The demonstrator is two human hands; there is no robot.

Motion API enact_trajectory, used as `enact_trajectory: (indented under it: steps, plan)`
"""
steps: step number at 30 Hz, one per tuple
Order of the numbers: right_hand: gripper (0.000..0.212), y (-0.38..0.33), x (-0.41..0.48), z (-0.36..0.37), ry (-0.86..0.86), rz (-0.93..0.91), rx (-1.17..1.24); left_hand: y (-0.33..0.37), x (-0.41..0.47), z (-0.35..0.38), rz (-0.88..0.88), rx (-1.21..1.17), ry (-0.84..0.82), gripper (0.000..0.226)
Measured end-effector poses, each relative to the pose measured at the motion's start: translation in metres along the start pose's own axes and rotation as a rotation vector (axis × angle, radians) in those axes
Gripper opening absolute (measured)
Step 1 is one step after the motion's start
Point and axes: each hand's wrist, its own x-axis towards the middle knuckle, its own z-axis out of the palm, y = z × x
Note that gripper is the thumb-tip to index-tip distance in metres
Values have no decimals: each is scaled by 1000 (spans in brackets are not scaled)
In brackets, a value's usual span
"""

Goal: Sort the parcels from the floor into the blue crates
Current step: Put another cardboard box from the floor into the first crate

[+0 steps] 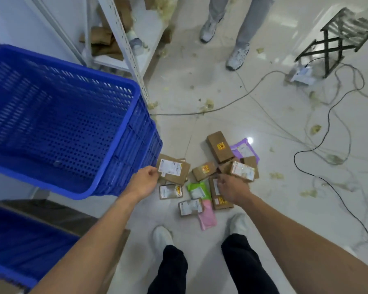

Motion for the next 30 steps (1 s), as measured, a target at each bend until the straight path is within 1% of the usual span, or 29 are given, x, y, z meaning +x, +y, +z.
enact_trajectory:
  steps: [2,5,8,11,14,17,19,21,23,25,26,28,29,30]
  plan:
    - [33,0,38,23,-22,1,-14,-22,37,14,-8,39,-8,36]
    - [35,5,97,65,-104,45,9,-63,95,43,-25,36,-11,38]
    - [34,13,153,106,-135,17,-12,-98,148,75,-66,7,-14,38]
    - [38,17,201,141,-153,-19,20,-123,194,105,-81,13,-19,41]
    - [37,18,248,175,-158,-10,25,-140,238,127,-51,66,21,43]
    - [40,22,292,210,-133,-14,49,-157,282,144,-17,203,57,50]
    - [41,23,318,234,-144,11,152,-170,310,155,-41,228,67,61]
    - [42,21,341,253,-152,48,344,-180,331,165,-146,129,103,69]
    - [48,18,354,266,-161,78,503,-189,342,174,-202,50,98,65]
    - [52,14,358,274,-209,112,643,-197,346,181,-205,-4,68,58]
    - [46,12,359,275,-240,121,690,-200,346,182,-208,-41,67,56]
    - [23,9,358,275,-258,109,748,-204,347,183,-205,-93,74,54]
    - [20,9,357,273,-261,103,767,-203,346,182,-200,-106,73,53]
    - [21,8,354,269,-271,101,774,-203,343,180,-198,-116,71,51]
